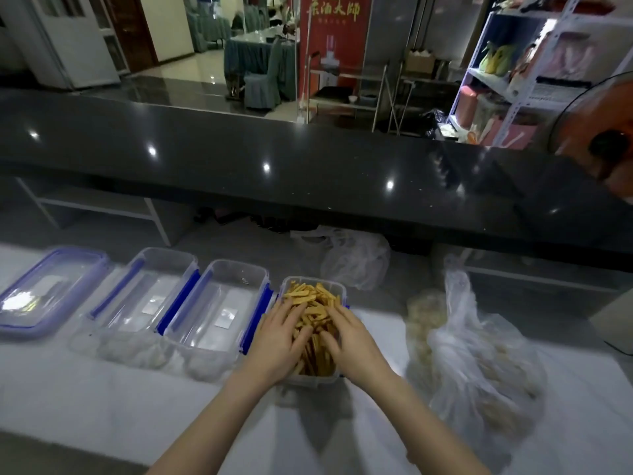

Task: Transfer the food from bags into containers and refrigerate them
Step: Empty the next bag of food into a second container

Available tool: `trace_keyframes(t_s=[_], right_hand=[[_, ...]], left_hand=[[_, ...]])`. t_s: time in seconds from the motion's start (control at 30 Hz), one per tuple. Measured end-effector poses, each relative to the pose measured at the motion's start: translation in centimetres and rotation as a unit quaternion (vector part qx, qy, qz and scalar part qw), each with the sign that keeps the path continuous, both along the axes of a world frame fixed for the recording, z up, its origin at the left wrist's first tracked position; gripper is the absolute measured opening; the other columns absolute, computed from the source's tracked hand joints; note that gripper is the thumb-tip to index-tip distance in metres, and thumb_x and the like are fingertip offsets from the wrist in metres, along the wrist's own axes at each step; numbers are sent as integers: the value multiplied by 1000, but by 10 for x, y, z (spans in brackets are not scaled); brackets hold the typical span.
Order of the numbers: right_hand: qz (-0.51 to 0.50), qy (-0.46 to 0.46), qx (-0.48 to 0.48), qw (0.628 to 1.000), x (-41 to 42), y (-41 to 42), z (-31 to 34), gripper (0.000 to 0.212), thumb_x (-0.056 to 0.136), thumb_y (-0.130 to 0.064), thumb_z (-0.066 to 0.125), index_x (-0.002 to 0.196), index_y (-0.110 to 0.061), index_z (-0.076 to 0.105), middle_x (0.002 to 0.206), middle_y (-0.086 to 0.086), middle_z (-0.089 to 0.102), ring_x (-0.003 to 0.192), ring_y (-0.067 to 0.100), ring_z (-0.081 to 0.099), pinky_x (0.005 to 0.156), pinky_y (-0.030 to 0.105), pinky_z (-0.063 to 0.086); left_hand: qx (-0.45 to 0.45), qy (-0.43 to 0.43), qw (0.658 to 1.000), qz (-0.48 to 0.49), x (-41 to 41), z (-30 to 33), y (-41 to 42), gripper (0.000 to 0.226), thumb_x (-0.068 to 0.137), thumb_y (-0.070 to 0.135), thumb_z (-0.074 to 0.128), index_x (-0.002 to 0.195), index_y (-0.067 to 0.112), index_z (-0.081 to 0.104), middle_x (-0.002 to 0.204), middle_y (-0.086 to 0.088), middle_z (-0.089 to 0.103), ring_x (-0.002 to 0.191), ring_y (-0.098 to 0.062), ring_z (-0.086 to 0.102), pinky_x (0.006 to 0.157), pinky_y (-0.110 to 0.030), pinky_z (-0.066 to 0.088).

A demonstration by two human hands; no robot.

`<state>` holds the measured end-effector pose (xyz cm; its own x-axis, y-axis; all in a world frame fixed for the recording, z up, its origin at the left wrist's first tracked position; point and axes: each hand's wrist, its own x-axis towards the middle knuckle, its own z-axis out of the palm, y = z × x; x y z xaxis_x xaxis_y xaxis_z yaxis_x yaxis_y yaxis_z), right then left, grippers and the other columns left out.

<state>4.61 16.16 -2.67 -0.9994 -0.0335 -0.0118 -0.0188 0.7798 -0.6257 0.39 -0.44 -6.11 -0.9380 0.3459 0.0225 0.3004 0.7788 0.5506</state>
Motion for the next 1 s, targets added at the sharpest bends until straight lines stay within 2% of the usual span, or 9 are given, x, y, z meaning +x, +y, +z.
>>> trace_keyframes(t_s=[0.1,0.27,0.4,0.5,0.57,0.67,0.77,0.87,1.0], right_hand=[[-12,13,-3,1000,11,29,8,47,98,-34,48,144,-24,41,153,-7,32,141,10,28,112,22,23],[-68,88,25,993,40,90,18,40,94,-24,54,133,-16,52,142,-2,46,132,14,41,109,22,29],[-151,122,90,977,67,140,24,47,88,-26,62,133,-18,53,142,0,47,132,19,41,113,34,32],[-154,33,107,982,87,169,19,73,83,-43,65,146,-21,35,154,-2,31,141,17,28,114,31,22],[-159,-4,82,984,97,177,12,83,79,-50,65,149,-24,29,153,-6,32,140,15,30,114,32,26],[-179,11,23,984,105,180,4,62,83,-46,63,139,-27,44,140,-7,50,127,13,46,106,34,39],[-189,54,18,980,104,180,6,40,88,-38,61,126,-26,56,124,-6,59,117,14,53,98,33,43],[-200,93,-16,975,101,175,19,31,93,-31,57,123,-24,57,118,-7,58,112,11,52,94,25,41],[-194,159,-73,965,93,162,53,23,96,-27,52,117,-27,59,103,-13,55,99,8,54,85,23,43]], left_hand=[[15,55,998,17,12,10,25,54,96,52,37,146,30,39,154,8,36,144,-11,25,119,-40,26],[88,104,991,-13,32,26,91,41,94,37,50,130,18,56,128,2,59,121,-15,51,104,-24,36],[137,35,988,-57,46,32,145,39,93,31,58,130,19,55,126,4,59,120,-11,50,98,-16,33],[128,-35,985,-108,54,32,177,55,89,30,64,139,24,45,139,9,49,129,-8,44,101,-15,30],[118,-68,979,-150,57,28,190,65,85,30,68,143,29,39,142,12,43,128,-5,42,99,-12,31],[152,-98,968,-172,60,24,201,58,83,32,71,135,35,46,129,15,52,103,1,56,80,-10,44],[197,-88,964,-157,59,29,202,47,80,26,75,123,32,57,108,11,61,83,0,60,72,-15,48],[210,-59,964,-149,56,48,197,38,80,28,76,115,32,61,93,13,64,79,0,58,69,-11,46],[252,3,957,-143,48,85,184,28,80,33,76,103,29,60,91,12,62,81,-1,57,69,-12,46]])
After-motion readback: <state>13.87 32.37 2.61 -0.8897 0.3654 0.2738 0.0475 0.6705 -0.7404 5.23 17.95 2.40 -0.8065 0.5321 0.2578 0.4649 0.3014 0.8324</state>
